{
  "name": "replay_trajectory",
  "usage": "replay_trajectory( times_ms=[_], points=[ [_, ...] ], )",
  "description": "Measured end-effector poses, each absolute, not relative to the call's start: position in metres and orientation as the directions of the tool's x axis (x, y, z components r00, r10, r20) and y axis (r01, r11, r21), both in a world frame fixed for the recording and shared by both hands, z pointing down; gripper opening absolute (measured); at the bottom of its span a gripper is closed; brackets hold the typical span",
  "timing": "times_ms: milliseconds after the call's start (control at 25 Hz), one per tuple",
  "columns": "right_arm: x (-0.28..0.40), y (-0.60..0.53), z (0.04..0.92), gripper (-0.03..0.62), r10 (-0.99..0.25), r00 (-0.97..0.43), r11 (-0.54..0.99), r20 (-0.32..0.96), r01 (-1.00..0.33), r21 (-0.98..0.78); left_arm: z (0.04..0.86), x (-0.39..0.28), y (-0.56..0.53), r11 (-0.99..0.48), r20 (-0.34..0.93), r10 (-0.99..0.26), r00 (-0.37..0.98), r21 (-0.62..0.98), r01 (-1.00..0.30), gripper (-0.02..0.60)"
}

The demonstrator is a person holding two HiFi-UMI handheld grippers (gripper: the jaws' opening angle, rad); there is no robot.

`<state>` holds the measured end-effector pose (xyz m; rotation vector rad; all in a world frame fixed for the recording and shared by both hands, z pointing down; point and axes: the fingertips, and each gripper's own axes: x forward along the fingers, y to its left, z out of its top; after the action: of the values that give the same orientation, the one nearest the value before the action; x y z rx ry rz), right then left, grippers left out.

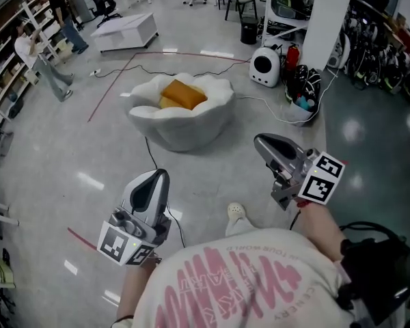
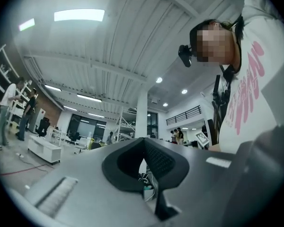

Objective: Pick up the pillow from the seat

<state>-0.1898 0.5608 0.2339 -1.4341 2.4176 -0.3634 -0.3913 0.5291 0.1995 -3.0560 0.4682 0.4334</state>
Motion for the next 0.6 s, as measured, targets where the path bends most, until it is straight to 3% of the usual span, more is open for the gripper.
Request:
replay_trajectory(
  times_ms=[240, 600],
  points=[
    [-0.148, 0.501, 0.237, 0.006, -0.872, -0.484, 0.478, -0.065, -0.817, -0.324, 0.211, -0.343, 0.477, -0.938, -0.189, -0.343, 0.92, 0.007, -0.348, 0.014],
    [-0.086, 0.417, 0.235, 0.006, -0.851, -0.524, 0.508, -0.041, -0.798, -0.324, 0.217, -0.293, 0.395, -0.866, -0.166, -0.496, 0.852, 0.017, -0.5, 0.014]
  ],
)
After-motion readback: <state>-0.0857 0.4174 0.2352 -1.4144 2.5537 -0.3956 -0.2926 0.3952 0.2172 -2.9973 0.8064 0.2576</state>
